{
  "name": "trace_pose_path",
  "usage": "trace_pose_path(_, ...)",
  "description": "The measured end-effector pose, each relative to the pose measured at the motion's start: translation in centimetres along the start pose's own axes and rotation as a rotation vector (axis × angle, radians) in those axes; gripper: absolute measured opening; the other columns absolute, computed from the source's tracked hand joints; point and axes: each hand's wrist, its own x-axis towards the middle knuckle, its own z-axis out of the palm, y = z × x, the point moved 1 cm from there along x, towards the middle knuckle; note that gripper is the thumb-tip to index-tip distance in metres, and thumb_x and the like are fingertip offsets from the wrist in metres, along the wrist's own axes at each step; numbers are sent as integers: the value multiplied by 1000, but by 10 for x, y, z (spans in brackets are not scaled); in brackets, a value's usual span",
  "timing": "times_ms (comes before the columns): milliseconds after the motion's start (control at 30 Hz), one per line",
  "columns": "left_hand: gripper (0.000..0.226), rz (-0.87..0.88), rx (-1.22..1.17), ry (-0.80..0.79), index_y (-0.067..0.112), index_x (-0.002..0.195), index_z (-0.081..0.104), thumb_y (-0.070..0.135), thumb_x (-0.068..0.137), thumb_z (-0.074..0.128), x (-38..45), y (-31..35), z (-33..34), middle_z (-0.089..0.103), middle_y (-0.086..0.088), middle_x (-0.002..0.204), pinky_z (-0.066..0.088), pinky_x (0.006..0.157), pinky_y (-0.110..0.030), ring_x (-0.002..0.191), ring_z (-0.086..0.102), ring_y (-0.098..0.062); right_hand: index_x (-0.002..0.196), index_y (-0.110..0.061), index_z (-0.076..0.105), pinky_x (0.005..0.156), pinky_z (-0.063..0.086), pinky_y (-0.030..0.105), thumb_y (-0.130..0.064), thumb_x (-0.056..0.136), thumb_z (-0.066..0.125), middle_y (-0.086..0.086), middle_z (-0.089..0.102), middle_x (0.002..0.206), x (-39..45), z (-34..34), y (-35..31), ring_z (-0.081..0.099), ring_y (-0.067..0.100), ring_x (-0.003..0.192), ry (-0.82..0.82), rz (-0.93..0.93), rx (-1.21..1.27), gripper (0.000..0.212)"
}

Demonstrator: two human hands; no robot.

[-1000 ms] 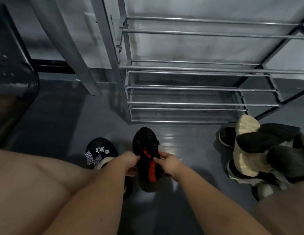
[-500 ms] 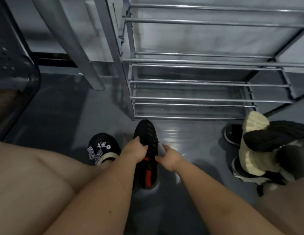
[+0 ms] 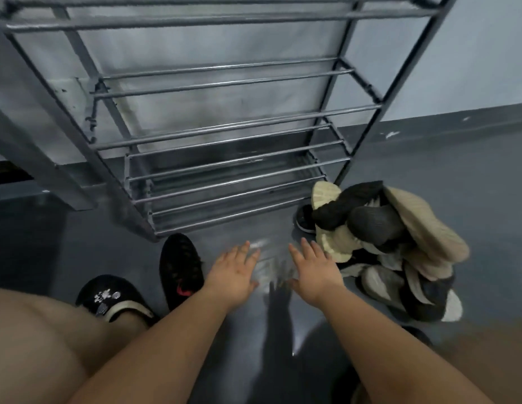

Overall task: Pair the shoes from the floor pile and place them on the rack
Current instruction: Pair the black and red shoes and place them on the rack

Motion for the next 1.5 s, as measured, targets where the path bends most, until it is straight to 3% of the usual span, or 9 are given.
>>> trace_pose_path(433, 69, 246, 27, 72, 22, 152, -1, 49, 97, 33, 69, 141, -81, -7, -6, 160, 4, 119, -35, 148, 0, -23, 152, -20, 10, 118, 17, 44, -52, 94, 40, 10, 13, 159, -43, -51, 211, 14, 30, 146, 267, 401, 116, 73)
trace_pose_path(500, 68, 267, 8, 81, 21, 152, 3, 48, 97, 34, 83, 165, -89, -3, -5, 161, 6, 119, -36, 148, 3, -23, 152, -21, 13, 115, 24, 42, -55, 93, 40, 10, 22, 156, -47, -46, 236, 23, 31, 142, 271, 472, 259, 74)
trace_pose_path(667, 64, 272, -161, 33, 20, 151, 15, 48, 97, 36, 111, 222, -87, 7, -3, 160, 10, 119, -36, 147, 7, -22, 149, -7, 26, 110, 29, 35, -44, 90, 56, 12, 33, 153, -36, -33, 271, 34, 28, 139, 288, 649, 1141, 76)
trace_pose_path(833, 67, 181, -222, -82, 18, 150, 22, 57, 96, 27, 134, 261, -76, 10, -5, 160, 3, 120, -38, 148, 3, -24, 145, -4, 34, 110, 30, 31, -41, 86, 64, 12, 42, 147, -17, -20, 282, 39, 26, 136, 226, 704, 1231, 76)
trace_pose_path(967, 68, 77, -240, -117, 24, 150, 22, 62, 93, 22, 139, 283, -69, 8, -8, 160, -6, 118, -45, 148, -3, -29, 131, -2, 49, 99, 48, 40, -39, 78, 74, 9, 57, 131, -15, -14, 282, 56, 26, 118, 191, 715, 1494, 70)
trace_pose_path(1133, 63, 40, -802, -26, 29, 151, 18, 51, 94, 37, 134, 282, -79, 28, -4, 155, 4, 120, -43, 146, 15, -27, 116, -12, 60, 69, 49, 25, -36, 82, 70, 1, 67, 105, -18, -26, 271, 61, 12, 89, 100, 590, 1897, 43)
trace_pose_path(1233, 66, 62, -1178, 59, 30, 149, 22, 38, 91, 50, 118, 269, -96, 47, 5, 140, 32, 113, -37, 132, 44, -21, 98, -14, 64, 88, 52, 30, -32, 88, 64, 2, 68, 93, -21, -41, 251, 62, 14, 85, 95, 451, 2039, 21)
trace_pose_path(1367, 73, 35, -1508, 150, 23, 148, 25, 18, 85, 62, 94, 226, -119, 53, -4, 137, 46, 103, -41, 116, 58, -22, 121, -7, 59, 63, 57, 27, -29, 83, 70, 11, 69, 111, -13, -67, 205, 68, 22, 91, 183, 307, 2108, 45)
trace_pose_path(1500, 50, -29, -1758, 163, 12, 138, 43, 11, 90, 59, 61, 162, -131, 65, -7, 117, 53, 90, -38, 102, 64, -22, 125, -10, 56, 71, 55, 31, -28, 83, 71, 11, 67, 118, -3, -87, 140, 65, 24, 102, 130, 203, 2064, 48)
